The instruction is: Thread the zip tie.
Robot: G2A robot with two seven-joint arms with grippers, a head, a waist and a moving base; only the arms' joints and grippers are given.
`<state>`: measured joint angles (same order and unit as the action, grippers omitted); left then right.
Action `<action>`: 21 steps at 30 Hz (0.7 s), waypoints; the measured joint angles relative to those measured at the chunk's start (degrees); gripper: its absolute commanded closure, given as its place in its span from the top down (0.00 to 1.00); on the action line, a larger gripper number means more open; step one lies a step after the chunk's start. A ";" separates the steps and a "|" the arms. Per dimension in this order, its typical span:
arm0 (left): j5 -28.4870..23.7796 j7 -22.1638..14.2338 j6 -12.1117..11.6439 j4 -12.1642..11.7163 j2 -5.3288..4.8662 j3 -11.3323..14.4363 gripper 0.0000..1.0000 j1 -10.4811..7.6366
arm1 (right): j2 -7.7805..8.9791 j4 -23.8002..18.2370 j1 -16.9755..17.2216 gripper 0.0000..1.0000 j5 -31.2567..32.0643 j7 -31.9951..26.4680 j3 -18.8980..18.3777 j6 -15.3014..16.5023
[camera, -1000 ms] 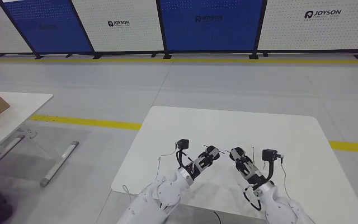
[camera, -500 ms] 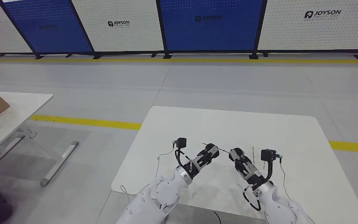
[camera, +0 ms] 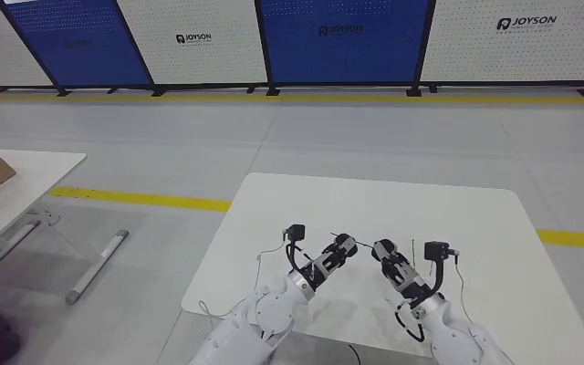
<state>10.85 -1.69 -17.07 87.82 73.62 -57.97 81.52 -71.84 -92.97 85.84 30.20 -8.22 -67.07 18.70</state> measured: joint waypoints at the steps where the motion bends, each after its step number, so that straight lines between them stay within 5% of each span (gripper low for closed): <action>1: -0.03 0.01 -0.04 -0.03 0.01 0.02 0.00 -0.03 | -0.01 0.10 -0.08 0.00 -0.01 -0.09 0.06 -0.07; 21: 0.44 1.34 -0.22 -0.06 0.05 0.03 0.00 0.13 | -0.11 0.75 -0.43 0.00 -0.28 0.12 0.13 0.19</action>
<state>11.29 -0.35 -17.29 87.76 73.67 -57.94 81.65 -71.95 -92.22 85.41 29.92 -8.10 -66.94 18.89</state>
